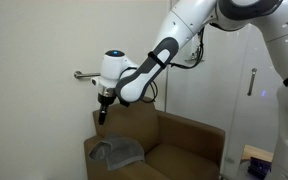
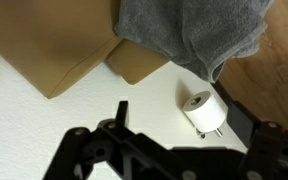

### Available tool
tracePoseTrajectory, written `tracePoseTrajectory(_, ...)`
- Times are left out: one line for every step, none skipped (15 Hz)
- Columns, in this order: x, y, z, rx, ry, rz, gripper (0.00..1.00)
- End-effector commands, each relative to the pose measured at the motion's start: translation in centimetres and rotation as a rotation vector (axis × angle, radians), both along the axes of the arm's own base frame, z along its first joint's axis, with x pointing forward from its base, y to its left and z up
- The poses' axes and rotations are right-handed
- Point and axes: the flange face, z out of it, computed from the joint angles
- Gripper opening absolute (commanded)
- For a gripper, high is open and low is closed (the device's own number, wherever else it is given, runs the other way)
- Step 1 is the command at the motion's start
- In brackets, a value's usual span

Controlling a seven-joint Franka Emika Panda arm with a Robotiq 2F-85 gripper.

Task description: Put the towel on the left arm of the couch

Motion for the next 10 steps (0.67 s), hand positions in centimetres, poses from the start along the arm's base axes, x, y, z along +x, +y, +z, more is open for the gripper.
tracePoseTrajectory(-0.3, 0.6, -0.4, 0.139, -0.035, -0.139, 1.00)
tracePoseTrajectory(-0.6, 0.8, -0.6, 0.177, -0.036, -0.178, 1.00)
tracePoseTrajectory(-0.8, 1.0, -0.9, 0.208, -0.042, -0.226, 1.00)
tracePoseTrajectory(-1.3, 1.0, -1.3, 0.224, -0.037, -0.274, 1.00)
tracePoseTrajectory(-1.9, 1.0, -1.9, 0.225, -0.024, -0.320, 1.00)
tracePoseTrajectory(-2.5, 0.8, -2.3, 0.226, -0.014, -0.361, 1.00)
tracePoseTrajectory(-3.3, 0.6, -3.0, 0.229, 0.005, -0.400, 1.00)
tracePoseTrajectory(-4.1, 0.2, -3.6, 0.223, 0.021, -0.444, 1.00)
tracePoseTrajectory(-4.8, -0.1, -4.3, 0.222, 0.036, -0.480, 1.00)
tracePoseTrajectory(-5.7, -0.6, -4.9, 0.220, 0.053, -0.512, 1.00)
